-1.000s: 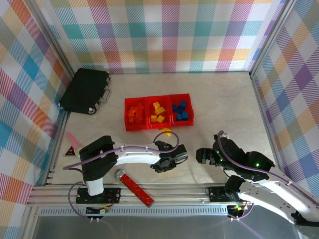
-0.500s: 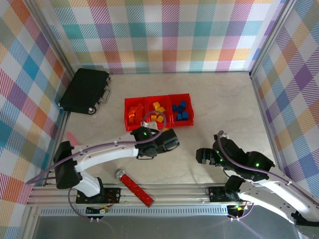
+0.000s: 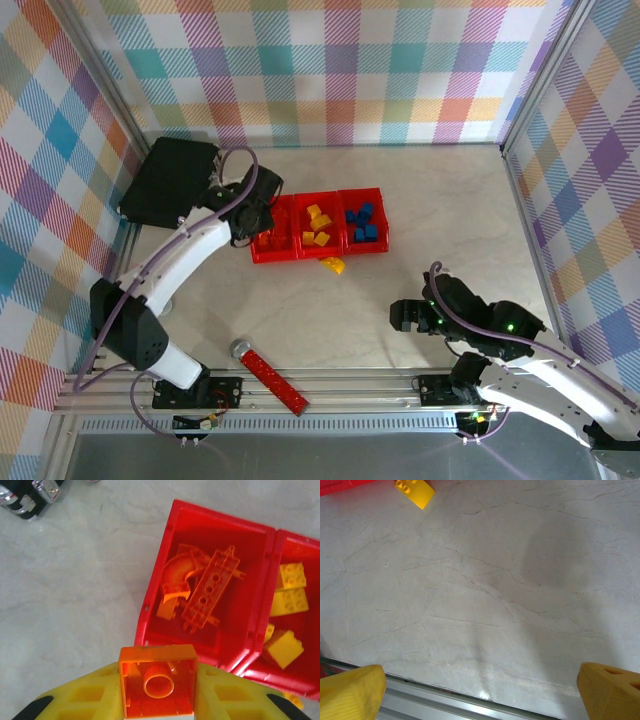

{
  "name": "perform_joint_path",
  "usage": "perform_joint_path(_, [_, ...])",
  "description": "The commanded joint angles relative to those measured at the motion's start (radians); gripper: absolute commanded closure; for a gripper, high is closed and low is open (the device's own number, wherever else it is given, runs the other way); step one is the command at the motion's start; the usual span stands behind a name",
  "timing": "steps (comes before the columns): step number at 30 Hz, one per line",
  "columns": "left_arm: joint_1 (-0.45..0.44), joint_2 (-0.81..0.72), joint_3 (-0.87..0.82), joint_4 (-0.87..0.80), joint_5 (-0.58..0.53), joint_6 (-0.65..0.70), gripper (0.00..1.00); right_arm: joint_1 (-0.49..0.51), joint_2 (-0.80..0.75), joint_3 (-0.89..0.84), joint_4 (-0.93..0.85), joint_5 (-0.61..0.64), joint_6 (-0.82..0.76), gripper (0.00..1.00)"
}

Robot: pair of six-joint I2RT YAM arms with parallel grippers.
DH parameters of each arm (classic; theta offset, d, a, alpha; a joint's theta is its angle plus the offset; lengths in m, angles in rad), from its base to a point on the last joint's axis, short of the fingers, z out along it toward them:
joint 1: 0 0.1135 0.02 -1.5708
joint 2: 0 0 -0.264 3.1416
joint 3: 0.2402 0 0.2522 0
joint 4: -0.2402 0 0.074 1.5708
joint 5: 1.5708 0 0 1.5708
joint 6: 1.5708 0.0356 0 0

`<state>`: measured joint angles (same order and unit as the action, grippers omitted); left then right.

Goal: Sort the legos into containers by color
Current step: Place the lego in the container.

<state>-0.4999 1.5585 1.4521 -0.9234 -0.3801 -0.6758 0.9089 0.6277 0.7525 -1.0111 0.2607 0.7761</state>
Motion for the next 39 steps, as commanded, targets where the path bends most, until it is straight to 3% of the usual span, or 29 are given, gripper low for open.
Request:
perform_joint_path(1, [0.049,0.091,0.063,0.068,0.115,0.084,0.68,-0.005,0.003,0.034,-0.011,-0.012,-0.012,0.02])
perform_joint_path(12, [0.091,0.341,0.213,0.049,0.160,0.119,0.65,-0.005,0.006,0.051,-0.041,-0.004,-0.009,0.02])
perform_joint_path(22, [0.093,0.309,0.160,0.090,0.202,0.124,0.36,-0.005,0.061,0.044,0.039,0.012,-0.020,0.01])
perform_joint_path(26, [0.093,0.180,0.057,0.173,0.236,0.101,0.25,-0.025,0.125,0.045,0.141,0.028,-0.062,0.01])
perform_joint_path(30, [0.089,-0.041,-0.105,0.281,0.282,0.087,0.13,-0.096,0.238,0.078,0.217,-0.032,-0.132,0.02])
perform_joint_path(34, [0.062,-0.268,-0.256,0.299,0.271,0.061,0.08,-0.184,0.355,0.120,0.271,-0.112,-0.168,0.03])
perform_joint_path(36, [0.053,-0.353,-0.330,0.297,0.287,0.028,0.00,-0.212,0.418,0.144,0.300,-0.153,-0.182,0.04])
perform_joint_path(39, [0.033,-0.480,-0.426,0.271,0.293,-0.017,0.00,-0.231,0.543,0.206,0.319,-0.181,-0.209,0.06])
